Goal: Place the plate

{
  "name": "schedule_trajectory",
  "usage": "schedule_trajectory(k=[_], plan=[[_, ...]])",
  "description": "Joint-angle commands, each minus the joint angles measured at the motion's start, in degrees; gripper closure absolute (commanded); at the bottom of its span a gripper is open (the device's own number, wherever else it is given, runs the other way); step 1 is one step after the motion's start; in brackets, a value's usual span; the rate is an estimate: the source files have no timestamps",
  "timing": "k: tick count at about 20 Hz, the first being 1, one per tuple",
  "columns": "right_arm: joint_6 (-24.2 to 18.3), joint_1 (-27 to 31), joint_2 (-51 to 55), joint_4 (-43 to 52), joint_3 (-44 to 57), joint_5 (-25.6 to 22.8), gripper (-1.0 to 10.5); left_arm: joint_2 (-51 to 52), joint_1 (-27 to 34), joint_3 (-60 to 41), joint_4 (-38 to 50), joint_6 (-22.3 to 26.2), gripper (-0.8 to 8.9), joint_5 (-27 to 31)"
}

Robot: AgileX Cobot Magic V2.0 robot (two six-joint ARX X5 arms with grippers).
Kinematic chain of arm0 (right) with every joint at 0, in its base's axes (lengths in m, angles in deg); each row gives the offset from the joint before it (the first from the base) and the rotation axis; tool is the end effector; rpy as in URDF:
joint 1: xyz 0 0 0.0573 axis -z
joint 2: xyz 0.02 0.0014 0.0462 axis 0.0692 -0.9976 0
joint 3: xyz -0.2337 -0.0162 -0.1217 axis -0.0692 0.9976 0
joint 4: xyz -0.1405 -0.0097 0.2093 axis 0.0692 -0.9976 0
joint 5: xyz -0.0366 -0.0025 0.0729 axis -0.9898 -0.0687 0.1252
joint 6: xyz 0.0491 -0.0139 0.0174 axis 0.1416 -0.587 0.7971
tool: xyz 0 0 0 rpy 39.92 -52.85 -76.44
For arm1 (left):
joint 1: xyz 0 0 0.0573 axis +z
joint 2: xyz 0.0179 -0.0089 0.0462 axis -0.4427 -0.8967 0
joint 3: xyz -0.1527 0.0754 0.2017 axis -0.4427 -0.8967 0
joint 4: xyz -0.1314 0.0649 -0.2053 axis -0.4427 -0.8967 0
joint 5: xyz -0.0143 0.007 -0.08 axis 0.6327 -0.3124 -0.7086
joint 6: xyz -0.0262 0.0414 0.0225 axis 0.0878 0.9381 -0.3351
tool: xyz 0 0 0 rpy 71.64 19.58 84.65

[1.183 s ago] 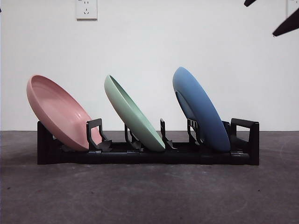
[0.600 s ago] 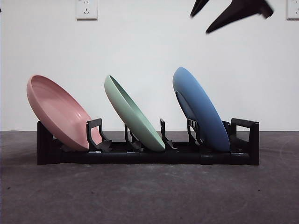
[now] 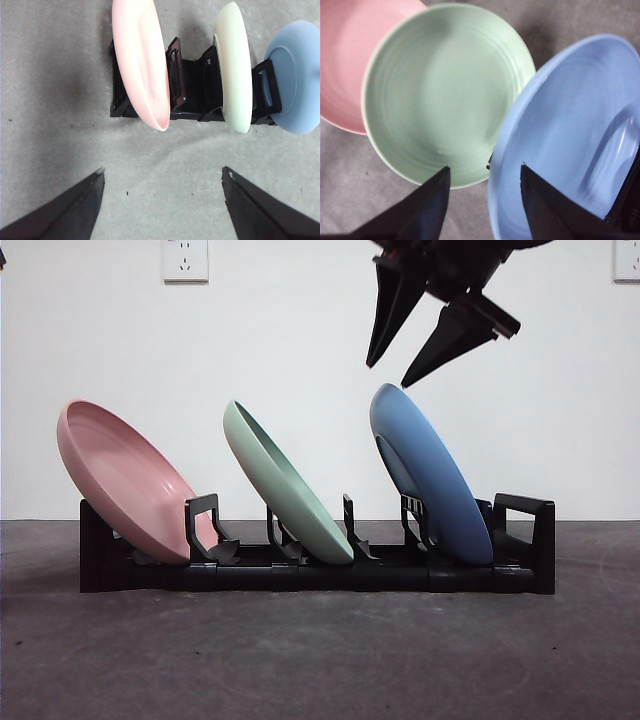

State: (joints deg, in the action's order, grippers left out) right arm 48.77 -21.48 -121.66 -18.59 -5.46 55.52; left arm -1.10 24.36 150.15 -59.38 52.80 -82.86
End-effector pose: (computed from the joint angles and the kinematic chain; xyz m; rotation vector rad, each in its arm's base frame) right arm 0.3102 0.1581 0.3258 0.1117 0.9910 0.6314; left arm 0.1509 -0.0156 0.3416 -0.3677 0.8331 -0.2826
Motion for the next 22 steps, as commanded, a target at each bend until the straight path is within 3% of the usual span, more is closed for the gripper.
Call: schedule_trajectory(k=[1,7,12,22], plan=[[-1.1,-0.3,-1.7,0.3,-1.4,-0.7,7.3,-0.2,0.0,1.4,0.9,0.8,4.38,-0.3],[-1.3,-0.4,-4.0,-0.2,-1.4,-0.9,7.4,-0.2,0.0,1.4,0.9,0.8,4.38,-0.3],[-1.7,-0.7,-4.0,-0.4,-1.4,-1.0,9.3,-0.2,0.0,1.4,0.9,0.9,4.38,-0.3],[-1.7,-0.6,-1.7,-4.5,-5.2,4.2,9.3,-0.3,0.0,1.4,0.8,0.9,4.38,-0.3]])
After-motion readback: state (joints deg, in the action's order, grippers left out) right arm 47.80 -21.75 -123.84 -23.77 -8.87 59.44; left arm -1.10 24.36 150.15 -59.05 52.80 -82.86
